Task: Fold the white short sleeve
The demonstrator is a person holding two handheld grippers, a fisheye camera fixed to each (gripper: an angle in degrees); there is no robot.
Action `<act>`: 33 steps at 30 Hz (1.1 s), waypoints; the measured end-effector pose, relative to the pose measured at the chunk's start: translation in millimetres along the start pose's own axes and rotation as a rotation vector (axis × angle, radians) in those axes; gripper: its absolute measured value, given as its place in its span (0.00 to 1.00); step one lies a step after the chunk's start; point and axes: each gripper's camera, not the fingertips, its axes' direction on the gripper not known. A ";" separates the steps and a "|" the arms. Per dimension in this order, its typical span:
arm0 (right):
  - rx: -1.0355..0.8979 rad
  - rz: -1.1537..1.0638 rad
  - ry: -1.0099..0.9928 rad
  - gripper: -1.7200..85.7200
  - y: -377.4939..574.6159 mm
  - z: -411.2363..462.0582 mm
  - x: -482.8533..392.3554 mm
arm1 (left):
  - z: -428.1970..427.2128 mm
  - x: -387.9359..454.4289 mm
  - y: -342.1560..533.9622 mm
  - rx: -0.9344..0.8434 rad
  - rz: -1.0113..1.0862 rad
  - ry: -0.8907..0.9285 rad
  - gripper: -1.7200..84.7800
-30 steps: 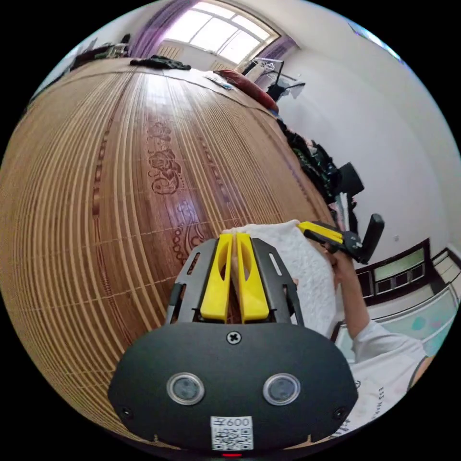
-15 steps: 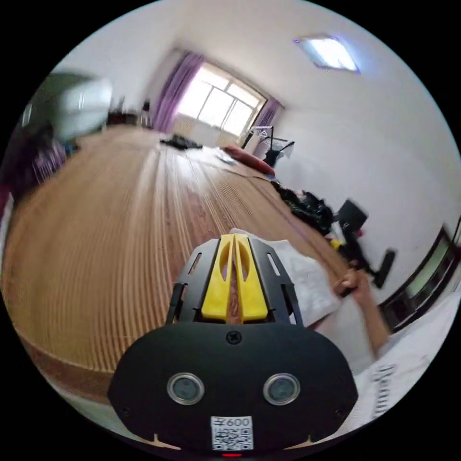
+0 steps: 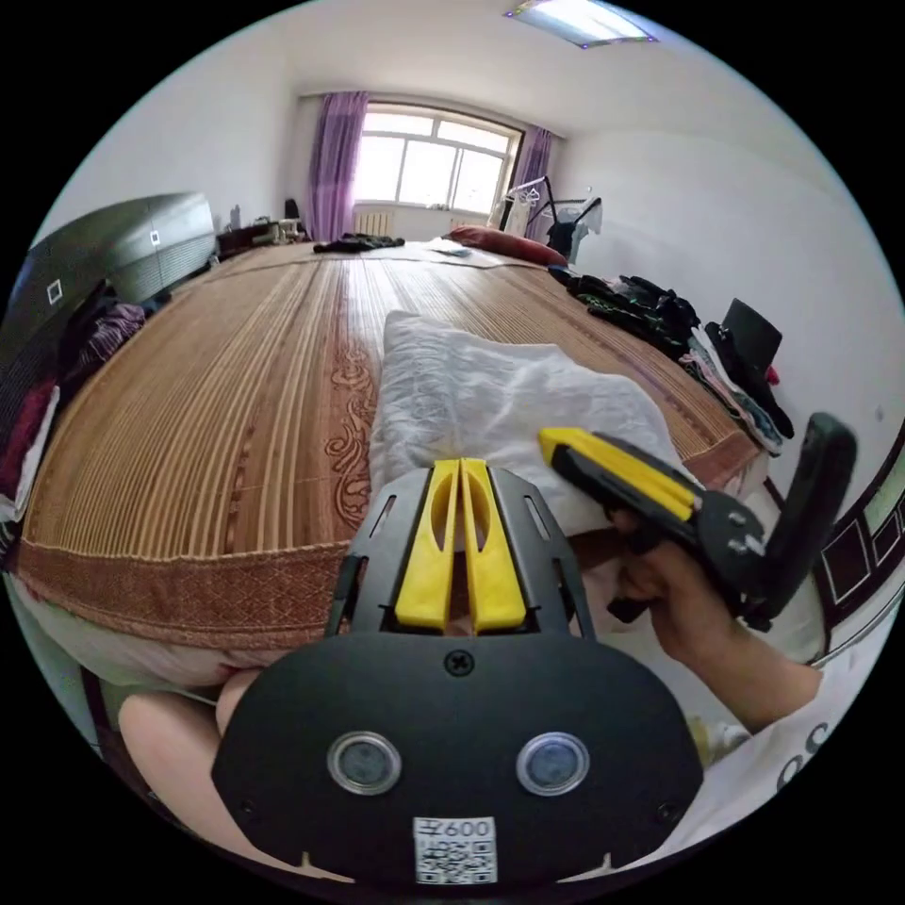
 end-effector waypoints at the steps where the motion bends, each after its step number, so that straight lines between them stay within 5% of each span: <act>1: 0.060 0.046 -0.049 0.02 13.6 -3.0 12.8 | 1.0 0.2 -1.0 -0.021 0.002 -0.001 0.02; 6: 0.037 0.041 -0.017 0.01 19.9 -7.9 14.5 | -8.8 12.6 0.3 -0.010 0.046 -0.078 0.02; 11: 0.265 0.091 0.079 0.01 47.2 -62.4 33.7 | -30.1 -7.9 -0.9 0.015 0.001 -0.046 0.02; 24: 0.030 0.008 0.178 0.01 92.6 -39.2 59.6 | -128.1 -100.4 2.2 0.193 -0.246 -0.037 0.02; 29: 0.156 -0.038 0.194 0.02 100.0 -64.9 29.8 | -217.1 -172.4 40.6 0.548 -0.436 0.066 0.03; 33: 0.293 -0.178 0.184 0.06 112.8 -86.0 -9.4 | -272.5 -203.5 5.0 0.344 -0.350 -0.066 0.05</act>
